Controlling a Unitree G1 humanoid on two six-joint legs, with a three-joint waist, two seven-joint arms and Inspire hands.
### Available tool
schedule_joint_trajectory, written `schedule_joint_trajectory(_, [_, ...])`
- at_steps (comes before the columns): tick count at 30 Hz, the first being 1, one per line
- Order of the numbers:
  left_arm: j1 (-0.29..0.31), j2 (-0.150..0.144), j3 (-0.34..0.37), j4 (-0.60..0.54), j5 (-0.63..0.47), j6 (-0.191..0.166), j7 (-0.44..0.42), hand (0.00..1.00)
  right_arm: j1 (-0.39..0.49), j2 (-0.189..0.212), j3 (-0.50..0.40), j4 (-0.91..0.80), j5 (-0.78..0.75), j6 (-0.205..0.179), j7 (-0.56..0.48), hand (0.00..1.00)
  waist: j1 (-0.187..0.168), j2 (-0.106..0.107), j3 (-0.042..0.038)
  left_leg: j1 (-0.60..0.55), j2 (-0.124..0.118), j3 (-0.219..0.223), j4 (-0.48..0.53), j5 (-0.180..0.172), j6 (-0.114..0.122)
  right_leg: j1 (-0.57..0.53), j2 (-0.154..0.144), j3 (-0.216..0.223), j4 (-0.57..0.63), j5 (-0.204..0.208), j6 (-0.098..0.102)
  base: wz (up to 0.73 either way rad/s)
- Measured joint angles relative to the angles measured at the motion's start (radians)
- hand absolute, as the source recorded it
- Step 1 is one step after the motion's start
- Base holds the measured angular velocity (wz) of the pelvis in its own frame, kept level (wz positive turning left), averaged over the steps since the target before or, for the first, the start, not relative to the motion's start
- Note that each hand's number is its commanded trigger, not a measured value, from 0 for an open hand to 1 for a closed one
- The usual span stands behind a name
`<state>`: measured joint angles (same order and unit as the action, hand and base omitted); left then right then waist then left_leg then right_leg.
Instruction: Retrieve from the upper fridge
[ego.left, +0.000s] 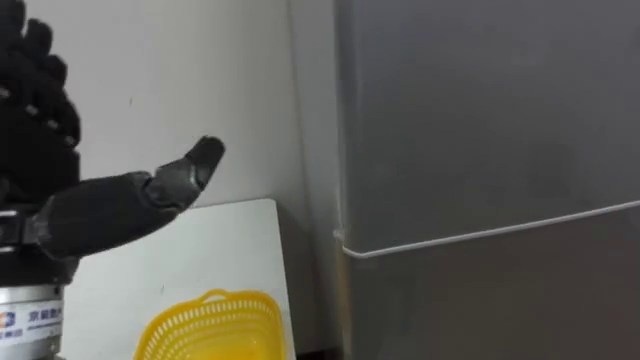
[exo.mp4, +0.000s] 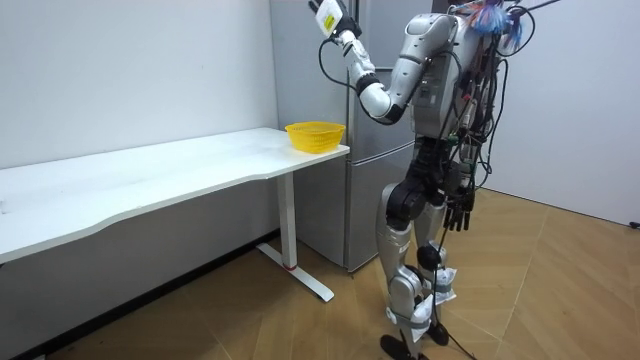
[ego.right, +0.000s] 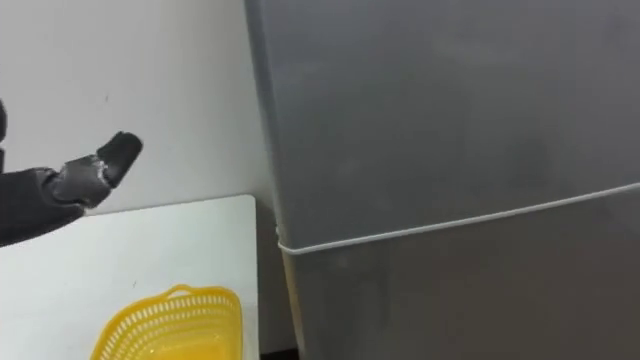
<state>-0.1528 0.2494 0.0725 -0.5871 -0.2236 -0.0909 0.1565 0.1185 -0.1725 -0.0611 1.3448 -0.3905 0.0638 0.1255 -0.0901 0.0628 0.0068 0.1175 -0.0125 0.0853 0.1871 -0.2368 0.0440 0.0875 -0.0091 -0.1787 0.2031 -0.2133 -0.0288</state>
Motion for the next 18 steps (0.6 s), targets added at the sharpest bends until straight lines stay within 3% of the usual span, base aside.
schedule_joint_trajectory(7, [-0.004,0.000,-0.076,0.001,0.000,0.030,-0.083,0.00,-0.021,-0.007,0.001,0.002,0.000,0.002,-0.010,0.00,-0.021,-0.012,0.0072,0.007,0.000,0.003,0.000,0.000,0.000,-0.001,0.003,0.017,-0.001,0.000,-0.001,-0.03])
schedule_joint_trajectory(18, [-0.004,-0.004,-0.117,0.021,-0.002,0.082,-0.193,0.00,-0.019,-0.016,0.003,0.005,-0.008,0.022,-0.002,0.00,-0.041,-0.007,0.0030,0.013,0.002,0.022,0.001,0.000,0.000,-0.001,0.006,0.039,0.000,0.000,-0.001,-0.04])
